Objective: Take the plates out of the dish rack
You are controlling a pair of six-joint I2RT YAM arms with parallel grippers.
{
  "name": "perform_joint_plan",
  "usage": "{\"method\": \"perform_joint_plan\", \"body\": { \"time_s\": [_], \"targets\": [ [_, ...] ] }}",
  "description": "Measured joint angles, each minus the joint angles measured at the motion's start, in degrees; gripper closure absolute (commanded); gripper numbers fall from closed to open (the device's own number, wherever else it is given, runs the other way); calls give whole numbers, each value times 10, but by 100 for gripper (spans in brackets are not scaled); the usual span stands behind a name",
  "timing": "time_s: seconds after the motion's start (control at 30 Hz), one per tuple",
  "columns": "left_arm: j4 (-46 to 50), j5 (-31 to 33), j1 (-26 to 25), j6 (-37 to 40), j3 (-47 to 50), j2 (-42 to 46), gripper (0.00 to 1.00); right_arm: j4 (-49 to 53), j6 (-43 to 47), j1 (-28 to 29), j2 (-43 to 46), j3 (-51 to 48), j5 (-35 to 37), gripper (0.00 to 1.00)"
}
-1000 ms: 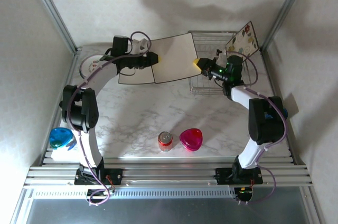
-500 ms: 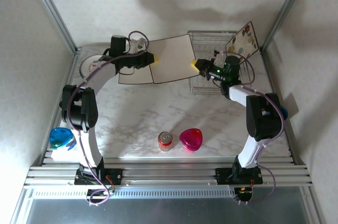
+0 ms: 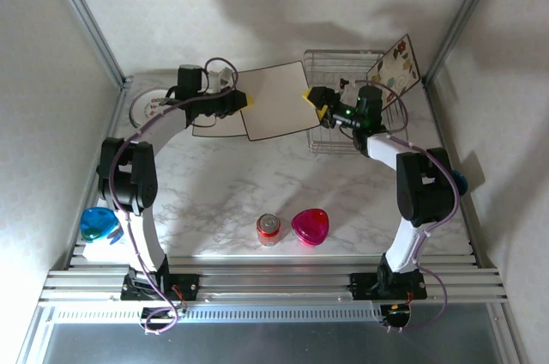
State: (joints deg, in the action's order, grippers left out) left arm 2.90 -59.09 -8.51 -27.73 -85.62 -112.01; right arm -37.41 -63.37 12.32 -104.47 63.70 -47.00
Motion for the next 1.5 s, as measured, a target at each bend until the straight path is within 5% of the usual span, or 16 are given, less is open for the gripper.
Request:
{"method": "perform_joint_plan", "body": {
  "time_s": [0.5, 0.93, 1.3, 1.5],
  "targets": [
    [-31, 25, 14, -20, 31, 27, 100, 199, 130, -16, 0, 97, 21, 1],
    [-79, 57, 28, -65, 70, 55, 100, 569, 359, -26, 2, 287, 175, 1],
    [-257, 231, 35, -194, 207, 127, 100, 910, 535, -27, -38, 560, 439, 1],
    [-365, 347, 28, -279, 286, 134, 100, 1011, 582, -27, -72, 612, 504, 1]
  ]
}}
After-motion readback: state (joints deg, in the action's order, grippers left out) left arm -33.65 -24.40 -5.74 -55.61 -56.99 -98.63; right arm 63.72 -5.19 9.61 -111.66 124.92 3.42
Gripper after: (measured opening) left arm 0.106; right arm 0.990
